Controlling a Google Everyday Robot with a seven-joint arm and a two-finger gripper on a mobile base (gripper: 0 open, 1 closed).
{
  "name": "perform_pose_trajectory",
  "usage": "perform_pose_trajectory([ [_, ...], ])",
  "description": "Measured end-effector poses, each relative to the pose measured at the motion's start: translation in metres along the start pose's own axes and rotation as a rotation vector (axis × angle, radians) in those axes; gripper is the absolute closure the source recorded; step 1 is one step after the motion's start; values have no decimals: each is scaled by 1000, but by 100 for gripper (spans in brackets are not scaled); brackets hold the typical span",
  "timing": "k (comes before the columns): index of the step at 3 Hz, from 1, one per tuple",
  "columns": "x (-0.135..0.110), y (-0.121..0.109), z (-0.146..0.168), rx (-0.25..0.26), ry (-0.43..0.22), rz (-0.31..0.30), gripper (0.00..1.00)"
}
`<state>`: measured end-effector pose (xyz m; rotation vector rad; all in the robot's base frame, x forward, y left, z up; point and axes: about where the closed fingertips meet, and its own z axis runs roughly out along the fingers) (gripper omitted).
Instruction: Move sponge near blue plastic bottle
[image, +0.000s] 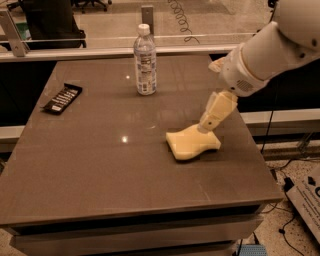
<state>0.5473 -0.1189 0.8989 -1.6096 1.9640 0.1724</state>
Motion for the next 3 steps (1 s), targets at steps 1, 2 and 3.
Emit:
perform_pose_trajectory([
  [1, -18, -34, 28, -22, -110, 55, 0],
  [2, -45, -68, 53, -40, -225, 116, 0],
  [3, -45, -68, 53, -40, -225, 116, 0],
])
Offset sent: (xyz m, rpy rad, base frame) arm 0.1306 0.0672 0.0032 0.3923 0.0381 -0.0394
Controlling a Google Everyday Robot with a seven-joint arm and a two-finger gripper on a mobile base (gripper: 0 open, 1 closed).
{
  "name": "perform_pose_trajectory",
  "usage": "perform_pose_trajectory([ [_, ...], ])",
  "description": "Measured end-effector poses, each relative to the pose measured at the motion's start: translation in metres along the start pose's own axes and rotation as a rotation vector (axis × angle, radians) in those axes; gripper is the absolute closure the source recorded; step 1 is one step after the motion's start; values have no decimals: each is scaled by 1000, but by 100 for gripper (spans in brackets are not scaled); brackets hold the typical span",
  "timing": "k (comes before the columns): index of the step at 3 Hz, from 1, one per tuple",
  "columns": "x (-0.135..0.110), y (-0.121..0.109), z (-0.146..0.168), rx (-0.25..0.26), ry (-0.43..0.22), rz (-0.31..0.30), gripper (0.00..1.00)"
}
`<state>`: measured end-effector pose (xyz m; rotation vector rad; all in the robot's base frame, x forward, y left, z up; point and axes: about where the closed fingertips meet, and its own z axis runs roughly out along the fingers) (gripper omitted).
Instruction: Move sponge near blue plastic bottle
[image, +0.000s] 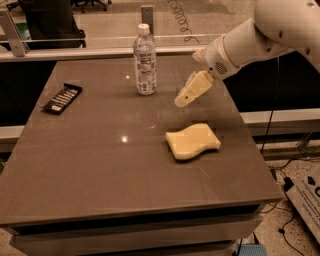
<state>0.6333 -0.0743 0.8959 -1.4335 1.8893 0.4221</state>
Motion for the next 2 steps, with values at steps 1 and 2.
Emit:
perform_pose_trajectory([
  [1, 1, -12, 6, 24, -55, 12, 0],
  [2, 5, -41, 13, 71, -130, 29, 0],
])
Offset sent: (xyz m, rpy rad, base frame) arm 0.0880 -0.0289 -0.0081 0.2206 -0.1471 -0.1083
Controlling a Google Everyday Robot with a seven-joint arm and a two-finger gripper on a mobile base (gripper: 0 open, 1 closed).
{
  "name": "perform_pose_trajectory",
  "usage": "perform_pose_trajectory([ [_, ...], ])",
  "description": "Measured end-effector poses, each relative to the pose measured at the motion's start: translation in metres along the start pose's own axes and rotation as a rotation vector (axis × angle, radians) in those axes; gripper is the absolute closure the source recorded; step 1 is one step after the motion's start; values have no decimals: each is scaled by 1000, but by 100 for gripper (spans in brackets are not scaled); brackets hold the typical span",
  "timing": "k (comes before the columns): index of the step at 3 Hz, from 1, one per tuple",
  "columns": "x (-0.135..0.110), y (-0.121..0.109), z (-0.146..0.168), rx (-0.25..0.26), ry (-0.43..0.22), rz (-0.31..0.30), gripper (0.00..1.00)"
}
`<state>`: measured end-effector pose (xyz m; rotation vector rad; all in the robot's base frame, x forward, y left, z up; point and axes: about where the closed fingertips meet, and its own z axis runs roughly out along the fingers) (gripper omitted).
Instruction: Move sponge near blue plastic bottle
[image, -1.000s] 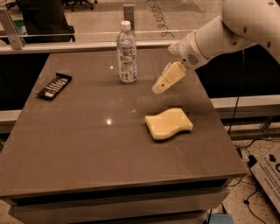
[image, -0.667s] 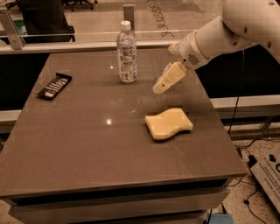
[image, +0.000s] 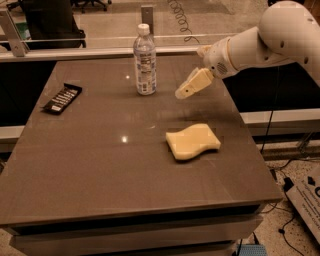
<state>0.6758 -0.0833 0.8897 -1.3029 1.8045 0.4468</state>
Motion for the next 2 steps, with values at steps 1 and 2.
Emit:
perform_pose_trajectory([
  [1, -7, -26, 10, 10, -90, 8, 0],
  [2, -30, -37, 13, -28, -208, 11, 0],
])
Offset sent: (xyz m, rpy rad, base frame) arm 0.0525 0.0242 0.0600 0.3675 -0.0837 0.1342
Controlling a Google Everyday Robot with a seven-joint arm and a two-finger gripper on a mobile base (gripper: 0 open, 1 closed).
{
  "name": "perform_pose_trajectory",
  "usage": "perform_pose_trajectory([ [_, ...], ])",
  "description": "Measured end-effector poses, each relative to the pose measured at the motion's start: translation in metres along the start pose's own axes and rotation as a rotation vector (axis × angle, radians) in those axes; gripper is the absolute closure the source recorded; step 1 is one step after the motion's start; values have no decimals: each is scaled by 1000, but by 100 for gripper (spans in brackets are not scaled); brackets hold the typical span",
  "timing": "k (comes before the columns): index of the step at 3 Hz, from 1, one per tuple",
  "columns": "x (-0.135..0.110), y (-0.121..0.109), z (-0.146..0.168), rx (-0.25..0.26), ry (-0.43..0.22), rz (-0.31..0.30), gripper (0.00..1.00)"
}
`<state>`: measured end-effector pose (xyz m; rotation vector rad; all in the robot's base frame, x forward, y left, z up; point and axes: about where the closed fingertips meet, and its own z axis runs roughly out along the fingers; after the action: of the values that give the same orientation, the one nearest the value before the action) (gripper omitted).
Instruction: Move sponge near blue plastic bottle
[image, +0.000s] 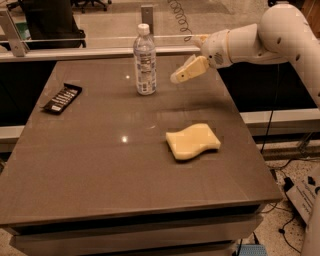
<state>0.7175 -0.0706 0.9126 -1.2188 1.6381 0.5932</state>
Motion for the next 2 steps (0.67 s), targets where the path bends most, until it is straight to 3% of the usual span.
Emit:
perform_pose_trajectory([
  [2, -52, 20, 20, -153, -213, 20, 0],
])
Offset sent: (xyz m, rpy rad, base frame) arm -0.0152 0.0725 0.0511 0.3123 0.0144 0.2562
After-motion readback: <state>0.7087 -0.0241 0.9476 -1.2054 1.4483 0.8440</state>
